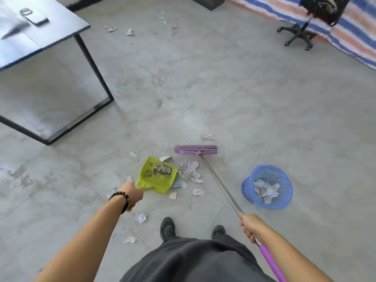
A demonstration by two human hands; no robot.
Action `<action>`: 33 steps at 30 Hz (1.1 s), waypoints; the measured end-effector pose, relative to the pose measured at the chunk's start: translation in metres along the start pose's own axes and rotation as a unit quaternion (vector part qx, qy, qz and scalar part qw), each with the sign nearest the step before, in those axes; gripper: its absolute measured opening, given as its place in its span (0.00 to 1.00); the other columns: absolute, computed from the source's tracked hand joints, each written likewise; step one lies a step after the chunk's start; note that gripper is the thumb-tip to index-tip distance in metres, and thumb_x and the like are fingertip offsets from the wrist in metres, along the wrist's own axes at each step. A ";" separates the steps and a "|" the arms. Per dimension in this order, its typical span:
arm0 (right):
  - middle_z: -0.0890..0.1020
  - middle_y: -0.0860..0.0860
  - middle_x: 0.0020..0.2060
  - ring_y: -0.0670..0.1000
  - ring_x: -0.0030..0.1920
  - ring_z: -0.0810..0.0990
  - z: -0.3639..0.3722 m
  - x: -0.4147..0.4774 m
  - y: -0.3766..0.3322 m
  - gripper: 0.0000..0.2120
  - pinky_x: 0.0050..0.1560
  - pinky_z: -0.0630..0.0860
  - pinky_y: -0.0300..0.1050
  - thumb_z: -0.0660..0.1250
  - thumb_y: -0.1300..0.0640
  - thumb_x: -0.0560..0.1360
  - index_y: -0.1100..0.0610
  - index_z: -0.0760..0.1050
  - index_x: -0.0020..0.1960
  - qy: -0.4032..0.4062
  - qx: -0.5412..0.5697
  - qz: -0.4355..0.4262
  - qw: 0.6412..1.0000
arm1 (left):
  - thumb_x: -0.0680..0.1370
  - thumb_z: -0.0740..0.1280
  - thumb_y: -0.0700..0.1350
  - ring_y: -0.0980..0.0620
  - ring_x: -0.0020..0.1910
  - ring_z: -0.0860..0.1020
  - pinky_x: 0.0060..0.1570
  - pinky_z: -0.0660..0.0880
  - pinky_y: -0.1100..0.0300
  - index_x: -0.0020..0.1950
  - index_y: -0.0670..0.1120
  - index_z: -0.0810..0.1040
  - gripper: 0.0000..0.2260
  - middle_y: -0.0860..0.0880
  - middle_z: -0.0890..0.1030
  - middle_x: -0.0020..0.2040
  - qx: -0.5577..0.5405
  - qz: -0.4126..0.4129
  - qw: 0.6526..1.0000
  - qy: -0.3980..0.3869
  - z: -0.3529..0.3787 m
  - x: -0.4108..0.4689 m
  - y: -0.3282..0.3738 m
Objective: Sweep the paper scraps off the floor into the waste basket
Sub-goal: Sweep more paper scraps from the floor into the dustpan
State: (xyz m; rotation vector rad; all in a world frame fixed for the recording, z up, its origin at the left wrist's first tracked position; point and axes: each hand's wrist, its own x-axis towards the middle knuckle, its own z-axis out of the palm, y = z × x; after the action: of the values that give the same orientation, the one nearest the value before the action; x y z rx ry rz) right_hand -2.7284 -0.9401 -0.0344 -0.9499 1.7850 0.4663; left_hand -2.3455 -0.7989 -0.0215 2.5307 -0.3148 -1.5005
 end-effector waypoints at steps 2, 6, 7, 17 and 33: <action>0.67 0.51 0.22 0.47 0.21 0.61 -0.011 0.004 -0.024 0.18 0.21 0.58 0.34 0.54 0.49 0.81 0.60 0.70 0.39 -0.006 0.010 -0.014 1.000 | 0.71 0.62 0.33 0.50 0.25 0.63 0.24 0.60 0.64 0.38 0.42 0.65 0.07 0.46 0.66 0.29 -0.002 -0.001 1.000 0.006 0.006 -0.011 -0.014; 0.66 0.52 0.23 0.47 0.19 0.61 -0.027 0.029 -0.065 0.16 0.21 0.59 0.32 0.57 0.50 0.79 0.59 0.68 0.38 -0.007 0.022 -0.041 0.999 | 0.72 0.64 0.35 0.50 0.23 0.63 0.24 0.61 0.64 0.39 0.41 0.70 0.05 0.45 0.67 0.31 -0.021 -0.006 1.000 0.013 0.029 -0.042 -0.037; 0.66 0.53 0.23 0.47 0.19 0.61 -0.031 0.035 -0.072 0.15 0.21 0.59 0.31 0.58 0.52 0.79 0.59 0.68 0.38 -0.007 0.024 -0.049 0.999 | 0.73 0.64 0.36 0.50 0.23 0.64 0.24 0.62 0.64 0.39 0.41 0.71 0.04 0.44 0.68 0.32 -0.033 -0.010 0.999 0.017 0.039 -0.052 -0.041; 0.69 0.55 0.23 0.49 0.19 0.64 -0.062 0.120 -0.123 0.10 0.22 0.62 0.35 0.55 0.63 0.73 0.63 0.68 0.34 0.004 0.019 -0.108 0.994 | 0.72 0.68 0.36 0.49 0.19 0.68 0.20 0.68 0.62 0.46 0.45 0.79 0.05 0.45 0.71 0.28 -0.102 -0.070 0.988 0.096 0.170 -0.148 -0.062; 0.71 0.56 0.26 0.50 0.22 0.67 -0.047 0.085 0.096 0.11 0.26 0.65 0.36 0.51 0.61 0.76 0.63 0.71 0.44 -0.081 -0.133 -0.001 0.988 | 0.72 0.65 0.42 0.52 0.24 0.71 0.23 0.66 0.62 0.50 0.48 0.78 0.08 0.51 0.74 0.30 0.078 -0.035 0.994 0.072 0.187 -0.181 -0.118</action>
State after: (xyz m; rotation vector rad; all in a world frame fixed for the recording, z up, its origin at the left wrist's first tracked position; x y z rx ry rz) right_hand -2.8460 -0.9464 -0.1032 -1.0657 1.6004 0.7731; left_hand -2.5837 -0.6451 0.0112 2.7806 -0.3376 -1.3567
